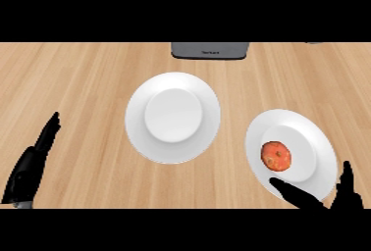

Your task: Pick the squash from the plate and place it in the plate

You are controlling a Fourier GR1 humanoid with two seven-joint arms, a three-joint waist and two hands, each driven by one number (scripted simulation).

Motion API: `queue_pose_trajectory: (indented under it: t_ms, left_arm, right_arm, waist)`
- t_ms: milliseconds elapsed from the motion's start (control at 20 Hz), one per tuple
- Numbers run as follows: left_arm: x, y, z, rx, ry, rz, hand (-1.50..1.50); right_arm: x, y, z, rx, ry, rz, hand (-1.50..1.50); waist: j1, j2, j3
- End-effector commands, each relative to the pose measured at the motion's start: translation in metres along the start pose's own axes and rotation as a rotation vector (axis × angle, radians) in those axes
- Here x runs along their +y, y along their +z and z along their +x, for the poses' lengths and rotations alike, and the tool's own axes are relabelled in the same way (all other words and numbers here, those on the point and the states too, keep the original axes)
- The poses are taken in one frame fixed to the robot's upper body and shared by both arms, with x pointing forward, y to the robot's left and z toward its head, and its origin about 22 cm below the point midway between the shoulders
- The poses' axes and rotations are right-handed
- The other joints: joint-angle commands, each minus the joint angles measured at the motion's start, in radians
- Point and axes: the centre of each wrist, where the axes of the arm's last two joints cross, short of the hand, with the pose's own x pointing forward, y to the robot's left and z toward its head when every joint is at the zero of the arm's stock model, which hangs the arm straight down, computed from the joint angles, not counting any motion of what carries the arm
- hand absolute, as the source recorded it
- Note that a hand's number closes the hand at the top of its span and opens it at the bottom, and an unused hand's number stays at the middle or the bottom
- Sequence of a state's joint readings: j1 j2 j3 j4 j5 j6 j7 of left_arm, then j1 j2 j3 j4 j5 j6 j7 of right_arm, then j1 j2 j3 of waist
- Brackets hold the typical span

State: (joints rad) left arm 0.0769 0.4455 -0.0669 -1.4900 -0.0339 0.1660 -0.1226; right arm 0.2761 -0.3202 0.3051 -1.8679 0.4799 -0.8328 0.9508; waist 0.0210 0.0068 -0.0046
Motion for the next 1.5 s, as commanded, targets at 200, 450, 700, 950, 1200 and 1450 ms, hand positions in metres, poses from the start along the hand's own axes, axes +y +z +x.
queue_pose_trajectory:
  t_ms: [200, 450, 700, 950, 1200, 1450]
  left_arm:
    - [0.005, -0.001, -0.006, 0.02, 0.004, 0.011, 0.0]
    - [0.002, 0.002, -0.001, 0.007, -0.005, 0.012, 0.0]
    - [0.0, 0.008, 0.002, 0.001, 0.006, 0.028, 0.0]
    - [0.002, 0.007, -0.003, 0.023, 0.01, 0.021, 0.0]
    - [0.009, 0.006, -0.018, 0.016, 0.011, 0.005, 0.0]
    - [0.01, 0.014, -0.012, 0.021, 0.015, 0.017, 0.0]
  right_arm:
    - [0.026, -0.007, 0.049, 0.068, 0.158, 0.104, -1.5]
    - [0.039, -0.016, 0.032, 0.06, 0.152, 0.161, -1.5]
    - [0.04, -0.029, 0.031, 0.057, 0.145, 0.211, -1.5]
    - [0.053, -0.03, 0.021, 0.099, 0.17, 0.221, -1.5]
    - [0.068, -0.037, 0.014, 0.114, 0.164, 0.222, -1.5]
    - [0.069, -0.057, 0.009, 0.082, 0.183, 0.233, -1.5]
  waist:
    - [-0.013, -0.006, 0.004]
    - [-0.017, -0.007, 0.005]
    - [-0.018, -0.007, 0.005]
    - [-0.019, -0.007, 0.005]
    - [-0.019, -0.007, 0.005]
    - [-0.018, -0.007, 0.005]
